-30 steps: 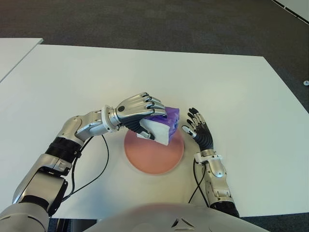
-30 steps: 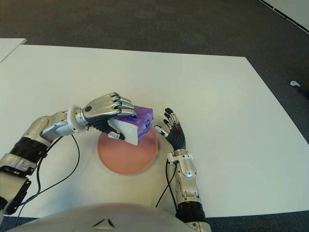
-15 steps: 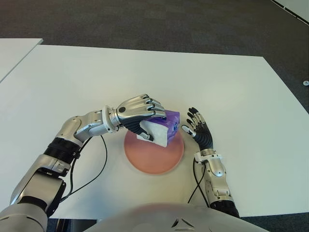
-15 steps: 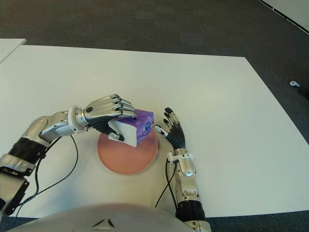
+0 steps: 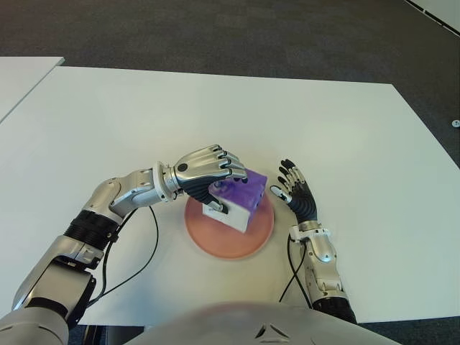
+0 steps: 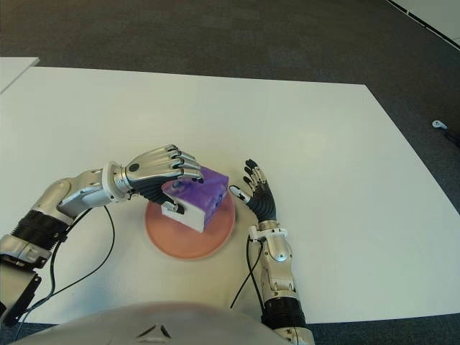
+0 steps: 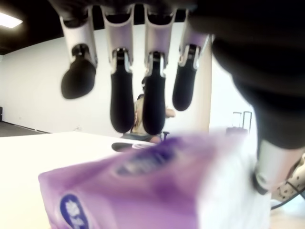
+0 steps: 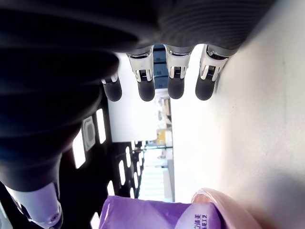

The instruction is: Put the tissue paper into the plate.

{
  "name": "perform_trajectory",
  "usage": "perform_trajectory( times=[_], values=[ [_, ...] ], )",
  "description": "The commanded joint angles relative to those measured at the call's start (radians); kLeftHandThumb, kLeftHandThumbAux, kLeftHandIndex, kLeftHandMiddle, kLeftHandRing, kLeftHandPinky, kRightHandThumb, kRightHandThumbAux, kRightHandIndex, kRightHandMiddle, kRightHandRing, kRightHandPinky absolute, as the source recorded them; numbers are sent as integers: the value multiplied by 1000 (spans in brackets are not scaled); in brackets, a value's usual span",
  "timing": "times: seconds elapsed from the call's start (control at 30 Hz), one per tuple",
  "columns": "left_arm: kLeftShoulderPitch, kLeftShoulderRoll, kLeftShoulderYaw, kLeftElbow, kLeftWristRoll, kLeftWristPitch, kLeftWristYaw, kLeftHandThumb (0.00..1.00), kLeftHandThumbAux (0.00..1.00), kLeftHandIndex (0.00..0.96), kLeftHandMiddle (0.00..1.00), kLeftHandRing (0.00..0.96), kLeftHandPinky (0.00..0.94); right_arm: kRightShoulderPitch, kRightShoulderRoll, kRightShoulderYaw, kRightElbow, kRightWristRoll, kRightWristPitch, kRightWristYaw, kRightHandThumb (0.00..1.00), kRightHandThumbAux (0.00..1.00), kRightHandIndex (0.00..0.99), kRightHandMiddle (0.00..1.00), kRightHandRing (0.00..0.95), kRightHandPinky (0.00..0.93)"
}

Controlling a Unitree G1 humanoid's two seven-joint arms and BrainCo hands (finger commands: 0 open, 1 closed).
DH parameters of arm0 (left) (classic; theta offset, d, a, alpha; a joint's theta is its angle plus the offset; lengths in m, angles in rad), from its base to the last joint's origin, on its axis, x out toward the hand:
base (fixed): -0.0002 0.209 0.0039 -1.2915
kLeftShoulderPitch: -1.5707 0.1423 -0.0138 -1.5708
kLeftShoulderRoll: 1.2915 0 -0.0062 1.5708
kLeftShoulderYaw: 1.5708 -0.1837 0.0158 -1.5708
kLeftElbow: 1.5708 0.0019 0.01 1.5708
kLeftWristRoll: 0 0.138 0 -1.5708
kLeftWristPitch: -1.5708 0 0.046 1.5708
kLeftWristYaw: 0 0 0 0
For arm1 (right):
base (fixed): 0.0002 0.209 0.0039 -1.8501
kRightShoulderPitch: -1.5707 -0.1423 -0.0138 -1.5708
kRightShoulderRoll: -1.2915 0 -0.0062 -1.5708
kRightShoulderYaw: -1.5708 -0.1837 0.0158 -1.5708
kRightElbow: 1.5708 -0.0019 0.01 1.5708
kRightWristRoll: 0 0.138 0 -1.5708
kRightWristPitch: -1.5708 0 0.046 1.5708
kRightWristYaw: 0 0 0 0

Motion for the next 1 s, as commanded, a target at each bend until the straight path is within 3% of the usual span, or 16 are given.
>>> perform_trajectory(
  times=[0.03, 0.3, 0.37, 0.43, 0.47, 0.5, 0.57, 0.67, 0.77, 0.83, 1.0],
  values=[
    [8, -11, -17, 45, -42, -38, 6, 949, 653, 383, 502, 523, 755, 39, 5, 2, 47, -2, 48, -4, 0, 690, 0, 0, 0, 0],
    [-17, -10, -62, 98, -121, -93, -57, 949, 647, 407, 537, 520, 671, 39, 6, 3, 46, -12, 54, -23, 7, 672, 0, 4, 0, 0],
    [-26, 1, -79, 104, -145, -101, -93, 885, 658, 413, 568, 607, 641, 40, 6, 2, 45, -8, 55, -22, 8, 672, 0, 5, 0, 0],
    [-35, 19, -99, 104, -162, -108, -137, 787, 683, 416, 535, 534, 527, 41, 5, 0, 46, -3, 56, -19, 8, 678, 0, 5, 0, 0],
    [-38, 26, -104, 103, -168, -110, -154, 602, 649, 375, 471, 459, 438, 41, 5, 0, 47, -1, 56, -18, 6, 682, 0, 6, 0, 0],
    [-38, 35, -107, 97, -172, -109, -174, 533, 637, 360, 448, 431, 407, 41, 5, -1, 46, 0, 58, -17, 5, 683, 0, 6, 0, 0],
    [-35, 56, -114, 77, -185, -101, -218, 331, 593, 240, 303, 270, 242, 41, 4, 0, 46, 3, 60, -15, 2, 687, 0, 7, 0, 0],
    [-32, 60, -114, 69, -200, -97, -249, 223, 569, 170, 219, 174, 141, 40, 3, 0, 49, 4, 60, -14, 0, 689, 0, 7, 0, 0],
    [-28, 138, -133, -50, -261, -23, -394, 127, 532, 84, 108, 76, 53, 38, 3, -1, 54, 6, 55, -11, 0, 689, 0, 10, 0, 0],
    [-36, 170, -148, -105, -277, 30, -485, 73, 506, 43, 56, 39, 27, 36, 4, -2, 58, 6, 50, -11, 0, 690, 0, 13, 0, 0],
    [-31, 190, -154, -169, -307, 103, -588, 14, 470, 7, 9, 6, 4, 33, 4, -3, 62, 6, 44, -8, 0, 692, 0, 18, 0, 0]
  ],
)
